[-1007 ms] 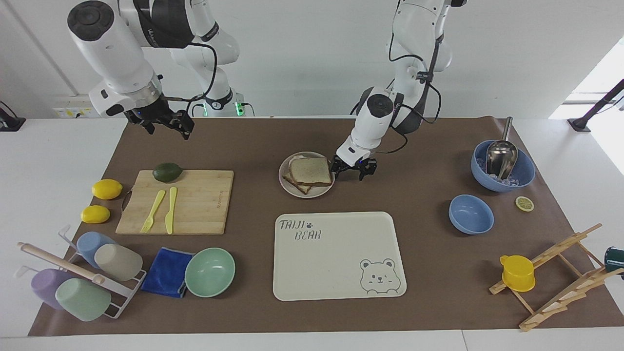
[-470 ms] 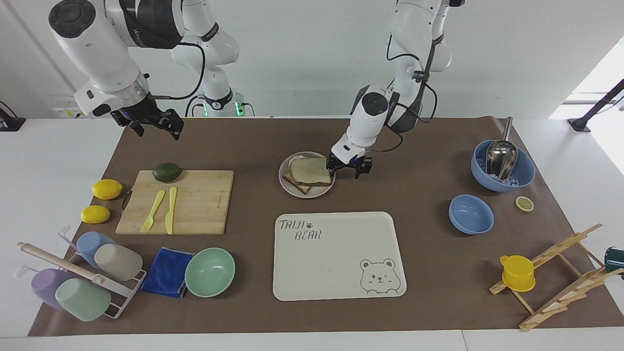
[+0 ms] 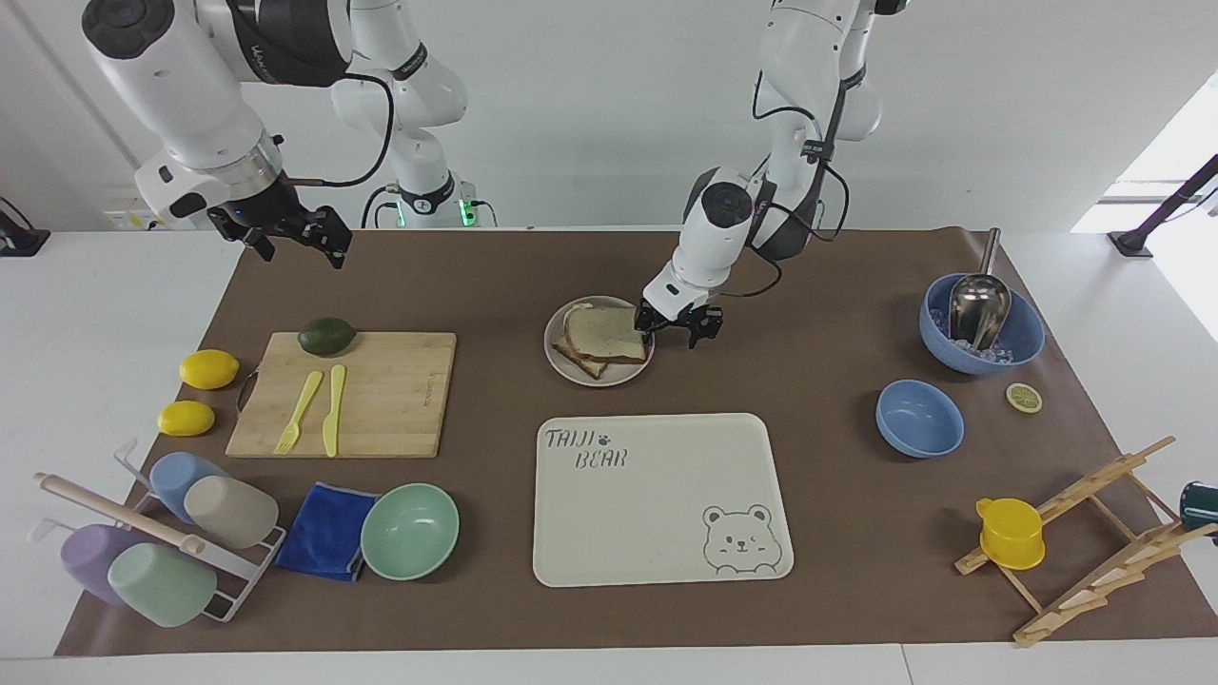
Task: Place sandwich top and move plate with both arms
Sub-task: 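Move the left gripper to the plate rim while the right gripper retracts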
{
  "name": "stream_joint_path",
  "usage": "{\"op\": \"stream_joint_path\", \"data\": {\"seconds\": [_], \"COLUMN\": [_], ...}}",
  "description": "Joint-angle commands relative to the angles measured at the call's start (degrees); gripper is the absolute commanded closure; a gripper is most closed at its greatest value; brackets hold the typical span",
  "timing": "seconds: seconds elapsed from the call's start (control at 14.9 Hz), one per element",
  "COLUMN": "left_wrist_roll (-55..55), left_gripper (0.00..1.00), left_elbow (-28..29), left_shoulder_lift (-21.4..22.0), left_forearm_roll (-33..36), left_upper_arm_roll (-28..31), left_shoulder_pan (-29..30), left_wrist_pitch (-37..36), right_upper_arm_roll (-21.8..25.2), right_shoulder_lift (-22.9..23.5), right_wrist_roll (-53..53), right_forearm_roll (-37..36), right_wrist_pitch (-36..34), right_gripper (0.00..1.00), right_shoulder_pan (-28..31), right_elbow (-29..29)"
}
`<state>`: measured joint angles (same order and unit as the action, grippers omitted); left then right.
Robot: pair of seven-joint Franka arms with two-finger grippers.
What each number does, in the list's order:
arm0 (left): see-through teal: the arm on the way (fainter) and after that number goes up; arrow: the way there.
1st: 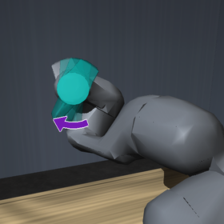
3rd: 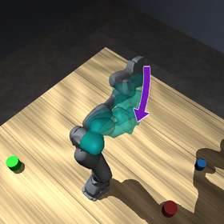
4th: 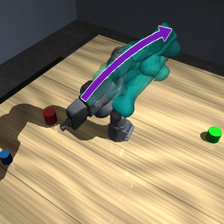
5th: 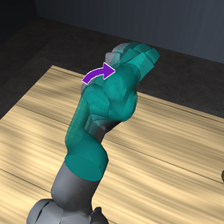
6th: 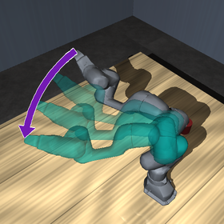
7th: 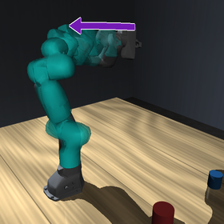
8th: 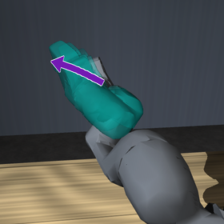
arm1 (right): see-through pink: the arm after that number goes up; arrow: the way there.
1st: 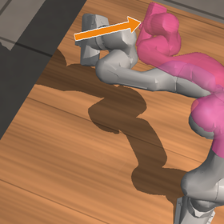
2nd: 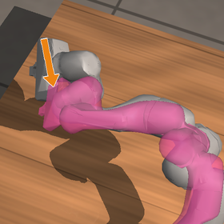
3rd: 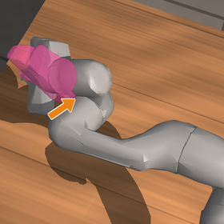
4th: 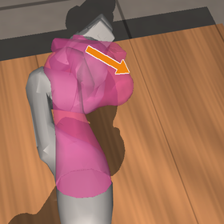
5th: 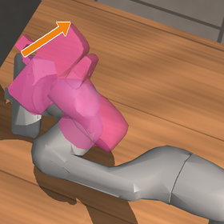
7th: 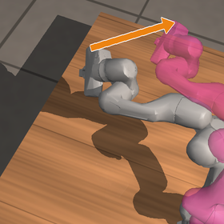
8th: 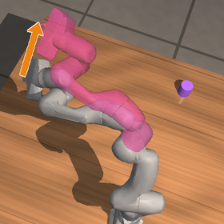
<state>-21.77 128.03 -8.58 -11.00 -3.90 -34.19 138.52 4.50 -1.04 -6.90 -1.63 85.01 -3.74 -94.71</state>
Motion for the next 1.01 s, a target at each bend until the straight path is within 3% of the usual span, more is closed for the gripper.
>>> {"op": "stream_joint_path", "data": {"seconds": [0.0,0.27,0.67,0.94], "left_wrist_roll": [-0.29,-0.2,-0.03,0.23], "left_gripper": [0.16,0.26,0.61,0.71], "left_elbow": [0.47,-0.23,-0.23,-0.23], "left_shoulder_lift": [-0.3,-0.47,-0.56,-0.56], "left_forearm_roll": [-1.21,-2.88,-5.08,-5.08], "left_upper_arm_roll": [0.83,0.83,0.83,0.92], "left_shoulder_pan": [-1.32,-1.67,-3.78,-3.6], "left_wrist_pitch": [1.49,1.58,2.98,2.98], "right_upper_arm_roll": [0.42,0.42,0.42,0.42], "right_shoulder_lift": [-1.33,-1.33,-1.33,-1.33], "right_wrist_roll": [0.92,0.83,0.92,0.83], "right_forearm_roll": [1.27,1.27,1.27,1.27], "right_wrist_pitch": [0.24,0.24,0.24,0.24], "right_gripper": [0.0,0.0,0.0,0.0], "right_shoulder_pan": [-0.39,-0.04,-0.04,-0.04], "right_elbow": [-1.45,-1.45,-1.45,-1.45]}}
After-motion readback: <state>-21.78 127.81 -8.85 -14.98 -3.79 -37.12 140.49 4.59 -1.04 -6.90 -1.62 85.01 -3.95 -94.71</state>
